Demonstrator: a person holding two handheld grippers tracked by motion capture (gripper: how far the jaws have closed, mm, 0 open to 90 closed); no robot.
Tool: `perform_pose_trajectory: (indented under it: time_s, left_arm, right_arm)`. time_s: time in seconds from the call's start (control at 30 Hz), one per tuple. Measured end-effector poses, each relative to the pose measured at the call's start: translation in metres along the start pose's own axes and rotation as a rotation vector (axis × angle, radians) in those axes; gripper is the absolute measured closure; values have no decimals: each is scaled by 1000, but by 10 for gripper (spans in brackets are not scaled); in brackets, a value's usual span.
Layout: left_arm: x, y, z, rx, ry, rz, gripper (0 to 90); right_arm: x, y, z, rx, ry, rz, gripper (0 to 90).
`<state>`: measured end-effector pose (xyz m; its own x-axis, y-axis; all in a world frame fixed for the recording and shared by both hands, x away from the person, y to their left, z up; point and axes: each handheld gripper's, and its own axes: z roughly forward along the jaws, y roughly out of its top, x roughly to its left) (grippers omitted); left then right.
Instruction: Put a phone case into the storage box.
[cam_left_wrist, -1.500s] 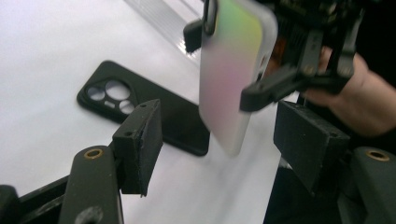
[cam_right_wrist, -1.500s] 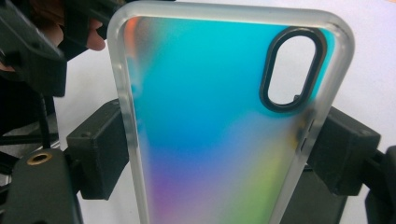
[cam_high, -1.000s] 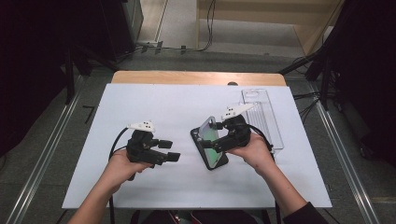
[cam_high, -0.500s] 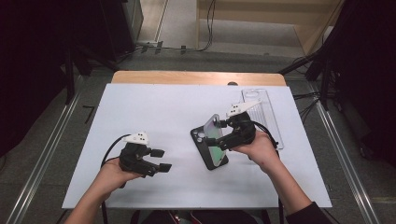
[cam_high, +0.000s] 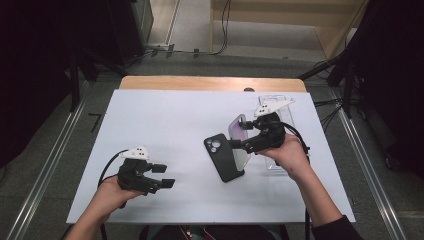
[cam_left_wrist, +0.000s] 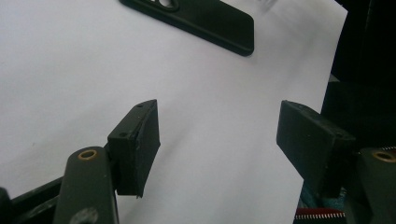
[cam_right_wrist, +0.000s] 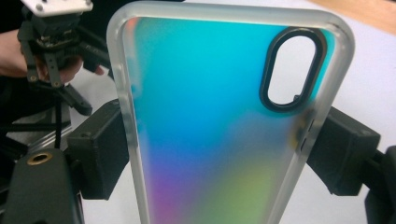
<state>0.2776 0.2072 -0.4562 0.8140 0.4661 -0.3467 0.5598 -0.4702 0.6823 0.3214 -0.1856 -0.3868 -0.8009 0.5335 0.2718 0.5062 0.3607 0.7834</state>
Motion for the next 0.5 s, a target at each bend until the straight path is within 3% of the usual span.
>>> perform_pose_trajectory:
  time_s: [0.5]
  left_arm:
    - [1, -8, -7, 1, 40, -33, 305]
  right_arm:
    - [-18, 10, -33, -50, -97, 45, 148]
